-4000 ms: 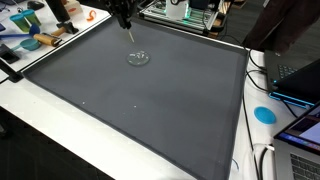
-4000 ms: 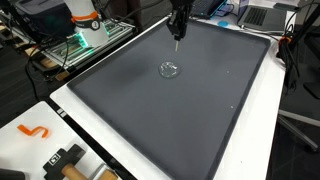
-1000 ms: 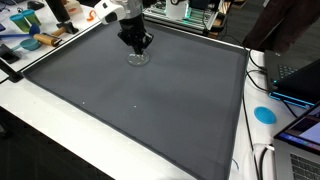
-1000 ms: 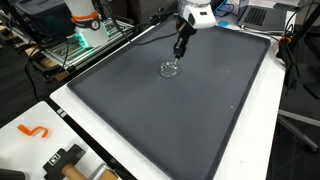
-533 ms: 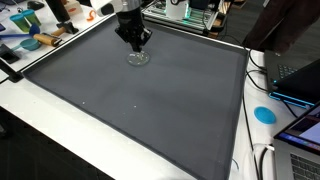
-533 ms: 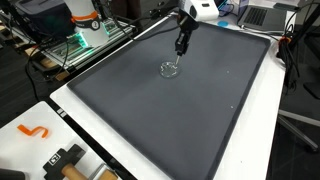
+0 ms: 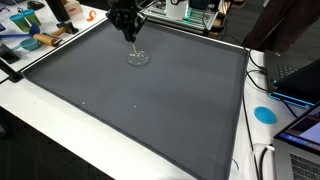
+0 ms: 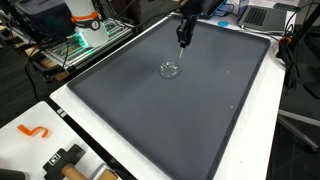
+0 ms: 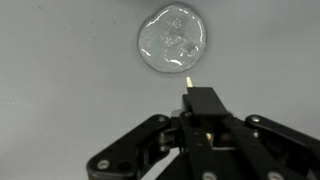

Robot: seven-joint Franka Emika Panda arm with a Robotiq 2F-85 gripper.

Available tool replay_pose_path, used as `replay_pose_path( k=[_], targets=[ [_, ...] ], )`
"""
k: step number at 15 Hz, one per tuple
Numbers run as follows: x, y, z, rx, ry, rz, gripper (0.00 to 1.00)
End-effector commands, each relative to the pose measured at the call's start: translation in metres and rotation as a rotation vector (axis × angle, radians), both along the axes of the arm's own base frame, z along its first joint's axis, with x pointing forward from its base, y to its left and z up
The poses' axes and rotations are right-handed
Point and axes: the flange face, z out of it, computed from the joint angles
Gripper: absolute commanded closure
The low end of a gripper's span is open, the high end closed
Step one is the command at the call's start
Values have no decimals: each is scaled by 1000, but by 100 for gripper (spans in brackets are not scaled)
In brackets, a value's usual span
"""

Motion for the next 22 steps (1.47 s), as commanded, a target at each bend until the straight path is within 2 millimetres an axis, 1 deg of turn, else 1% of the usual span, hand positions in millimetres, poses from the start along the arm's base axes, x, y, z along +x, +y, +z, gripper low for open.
replay_pose_path(
  k=[1,5,10,17,22],
  targets=[
    [1,-6,17,2,-1,-39,97],
    [9,-10,29,-4,-21,-55,97],
    [17,-2,37,-20,-27,-66,97],
    [23,25,35,-76,-11,-40,97],
    [26,48,23,-137,2,-7,97]
  ],
)
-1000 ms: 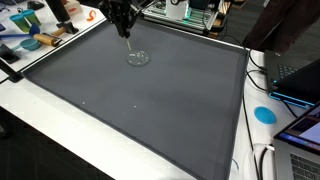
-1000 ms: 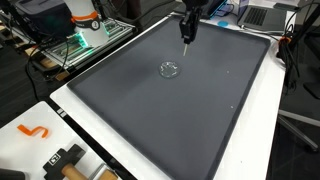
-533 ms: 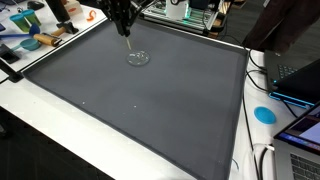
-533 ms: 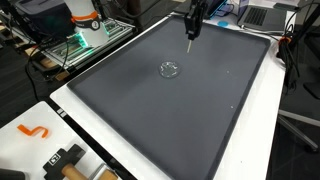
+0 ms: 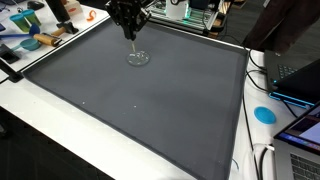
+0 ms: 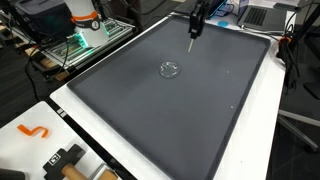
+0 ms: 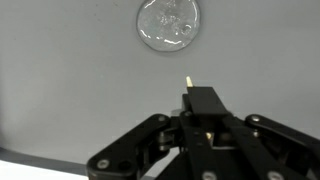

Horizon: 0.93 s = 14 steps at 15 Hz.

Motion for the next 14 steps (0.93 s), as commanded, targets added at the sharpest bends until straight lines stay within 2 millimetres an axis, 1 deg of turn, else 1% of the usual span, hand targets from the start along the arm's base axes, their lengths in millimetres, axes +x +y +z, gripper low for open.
replay_pose_path(
  k=[1,7,14],
  targets=[
    [5,16,-11,-61,25,11,97],
    [8,39,-24,-119,34,48,97],
    [9,55,-38,-179,44,70,97]
  ],
)
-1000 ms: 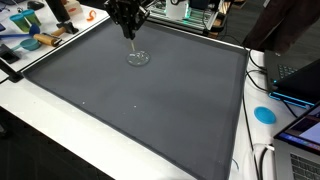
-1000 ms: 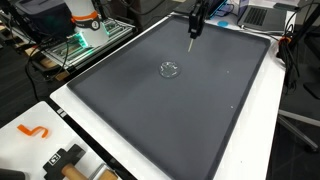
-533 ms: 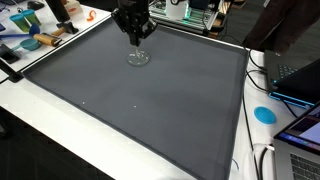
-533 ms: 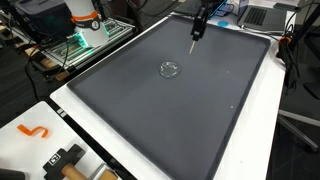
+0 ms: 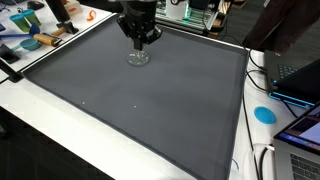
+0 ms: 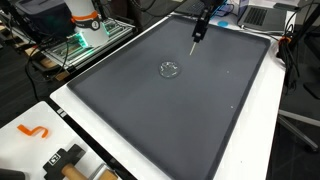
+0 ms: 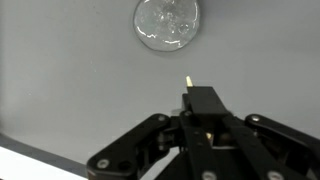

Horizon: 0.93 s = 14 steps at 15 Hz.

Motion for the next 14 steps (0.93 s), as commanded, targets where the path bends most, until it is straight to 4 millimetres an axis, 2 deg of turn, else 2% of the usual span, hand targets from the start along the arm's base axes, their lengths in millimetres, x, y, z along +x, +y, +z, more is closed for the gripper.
replay_pose_path(
  k=[1,14],
  targets=[
    [2,7,-9,-58,7,-5,97],
    [2,23,-30,-125,-7,-22,97]
  ],
)
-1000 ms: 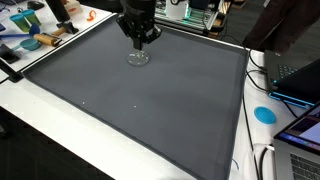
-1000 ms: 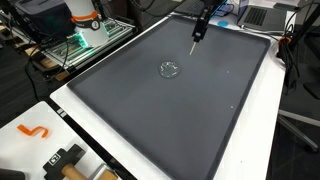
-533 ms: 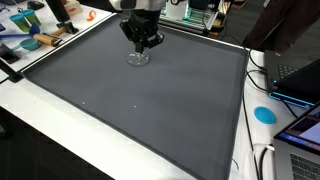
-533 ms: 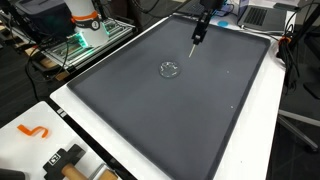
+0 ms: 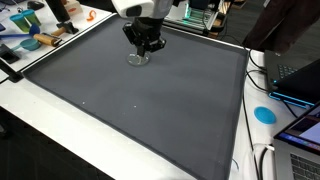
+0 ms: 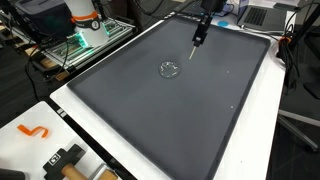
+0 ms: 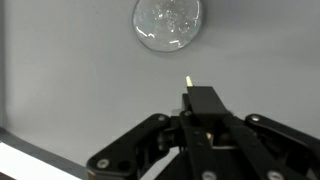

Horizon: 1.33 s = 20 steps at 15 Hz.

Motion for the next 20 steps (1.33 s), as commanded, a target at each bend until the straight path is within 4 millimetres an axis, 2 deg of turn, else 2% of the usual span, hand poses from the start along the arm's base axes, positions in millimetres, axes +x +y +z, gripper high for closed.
replay_pose_path(
  k=[1,9,20],
  targets=[
    [2,2,-5,-40,0,-15,97],
    [6,-8,-2,-30,-6,-62,97],
    [18,-50,14,86,5,-147,97]
  ],
)
